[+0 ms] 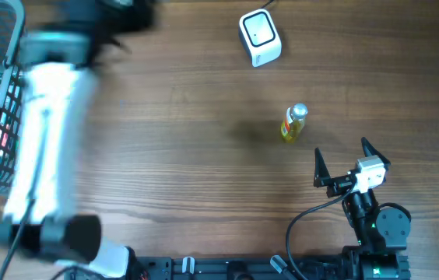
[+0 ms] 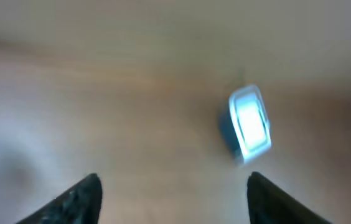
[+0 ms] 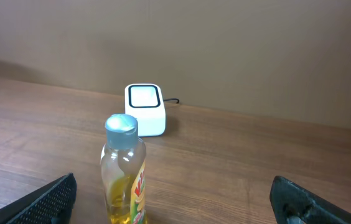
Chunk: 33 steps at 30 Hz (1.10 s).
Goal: Scan the item barcode
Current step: 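Release the bottle and move the left gripper back to the basket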
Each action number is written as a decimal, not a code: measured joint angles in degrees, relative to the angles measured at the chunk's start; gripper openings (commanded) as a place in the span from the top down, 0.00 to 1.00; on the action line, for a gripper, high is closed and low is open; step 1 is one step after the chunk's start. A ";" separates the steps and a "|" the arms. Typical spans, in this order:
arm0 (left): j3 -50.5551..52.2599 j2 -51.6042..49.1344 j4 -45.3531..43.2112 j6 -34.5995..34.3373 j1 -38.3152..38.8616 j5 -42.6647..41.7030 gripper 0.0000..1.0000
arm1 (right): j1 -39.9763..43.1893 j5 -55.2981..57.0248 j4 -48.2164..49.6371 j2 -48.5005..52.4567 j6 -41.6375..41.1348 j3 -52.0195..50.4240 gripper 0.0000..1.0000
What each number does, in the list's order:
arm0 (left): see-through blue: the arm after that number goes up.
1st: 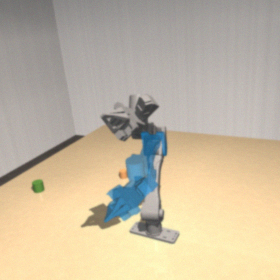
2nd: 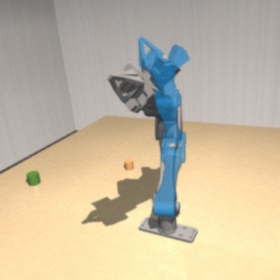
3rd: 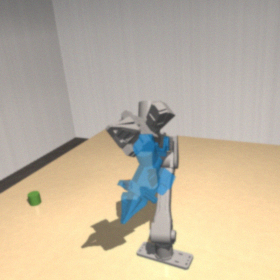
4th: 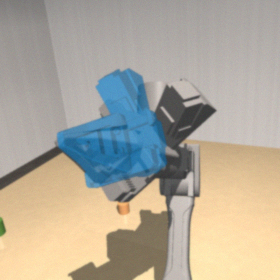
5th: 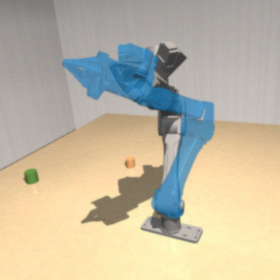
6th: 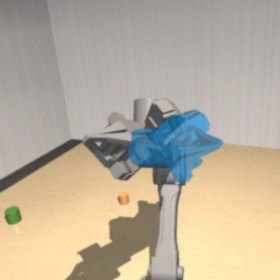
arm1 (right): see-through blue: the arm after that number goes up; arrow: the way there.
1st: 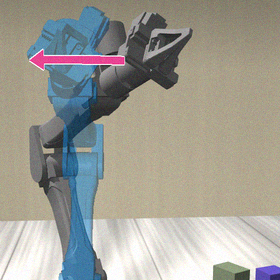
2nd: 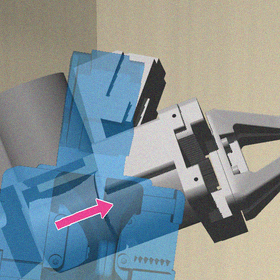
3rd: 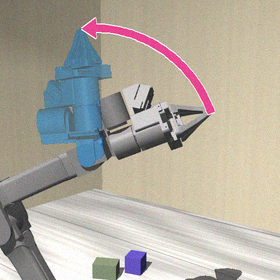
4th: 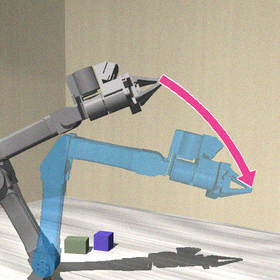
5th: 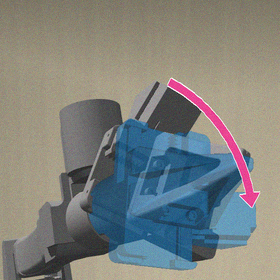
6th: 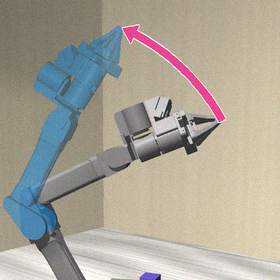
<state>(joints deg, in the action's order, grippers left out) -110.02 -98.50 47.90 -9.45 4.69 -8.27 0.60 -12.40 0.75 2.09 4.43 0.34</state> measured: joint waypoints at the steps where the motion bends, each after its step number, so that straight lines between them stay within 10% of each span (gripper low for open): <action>1: -4.15 2.12 0.52 0.61 -4.68 0.59 0.12 | 0.00 -0.02 0.00 0.00 0.00 0.02 0.00; 15: -10.34 -2.01 21.27 2.36 -44.57 1.27 0.00 | 0.00 0.02 0.04 0.00 -0.02 0.00 0.00; 33: 8.02 -11.02 22.62 4.72 -51.98 2.89 0.00 | 0.00 0.02 0.02 0.00 0.00 0.00 0.00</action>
<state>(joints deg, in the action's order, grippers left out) -102.00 -109.51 70.52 -4.73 -47.29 -5.39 0.60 -12.38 0.78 2.09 4.43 0.34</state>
